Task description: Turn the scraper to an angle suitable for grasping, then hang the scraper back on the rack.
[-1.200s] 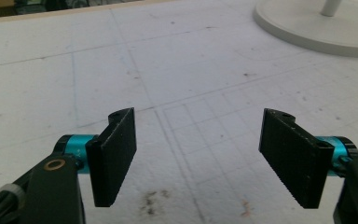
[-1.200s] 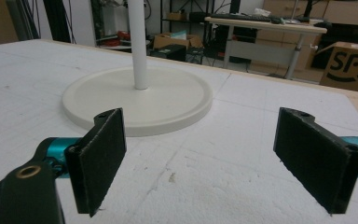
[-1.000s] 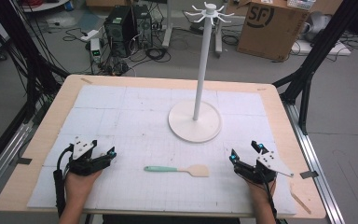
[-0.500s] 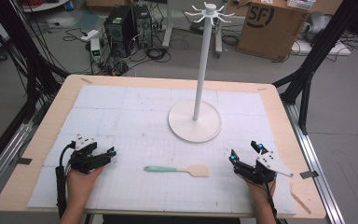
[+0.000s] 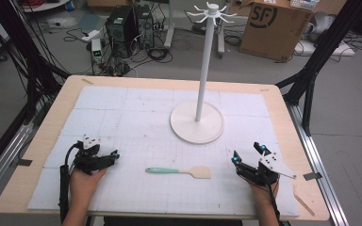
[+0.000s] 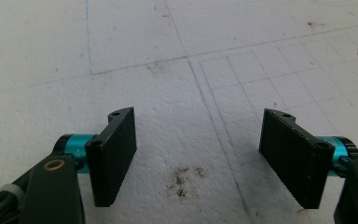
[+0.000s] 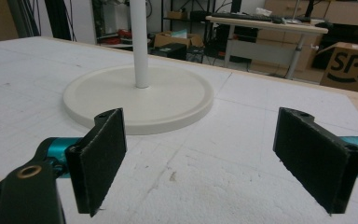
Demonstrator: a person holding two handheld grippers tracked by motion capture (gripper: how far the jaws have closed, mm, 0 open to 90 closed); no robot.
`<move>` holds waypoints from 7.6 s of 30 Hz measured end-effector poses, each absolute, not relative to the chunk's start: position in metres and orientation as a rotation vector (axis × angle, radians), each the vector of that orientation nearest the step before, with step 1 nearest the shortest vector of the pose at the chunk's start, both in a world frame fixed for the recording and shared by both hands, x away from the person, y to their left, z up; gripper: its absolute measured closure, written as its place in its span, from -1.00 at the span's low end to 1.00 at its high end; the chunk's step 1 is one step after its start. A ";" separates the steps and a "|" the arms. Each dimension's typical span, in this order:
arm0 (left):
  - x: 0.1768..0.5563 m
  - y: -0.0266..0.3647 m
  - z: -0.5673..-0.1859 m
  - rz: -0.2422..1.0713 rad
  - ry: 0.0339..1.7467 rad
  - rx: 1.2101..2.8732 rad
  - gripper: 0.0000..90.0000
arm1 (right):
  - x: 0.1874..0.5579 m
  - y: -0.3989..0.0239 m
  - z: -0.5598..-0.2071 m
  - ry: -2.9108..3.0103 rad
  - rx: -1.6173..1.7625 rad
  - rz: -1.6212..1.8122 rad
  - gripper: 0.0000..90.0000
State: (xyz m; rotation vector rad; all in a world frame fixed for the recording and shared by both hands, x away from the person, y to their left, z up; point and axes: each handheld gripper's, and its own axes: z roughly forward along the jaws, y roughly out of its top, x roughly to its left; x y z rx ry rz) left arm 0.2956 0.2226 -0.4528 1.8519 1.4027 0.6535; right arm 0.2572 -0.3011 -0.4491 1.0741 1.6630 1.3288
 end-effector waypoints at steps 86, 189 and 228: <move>0.259 0.223 -0.441 0.870 1.013 1.634 -0.41 | 0.271 -0.222 -0.443 2.396 0.648 1.462 -0.45; 0.259 0.225 -0.442 0.864 1.032 1.622 -0.37 | 0.299 -0.161 -0.451 2.685 0.461 1.286 0.82; 0.260 0.225 -0.442 0.859 1.038 1.631 -0.37 | 0.283 -0.234 -0.434 2.147 0.809 1.621 0.82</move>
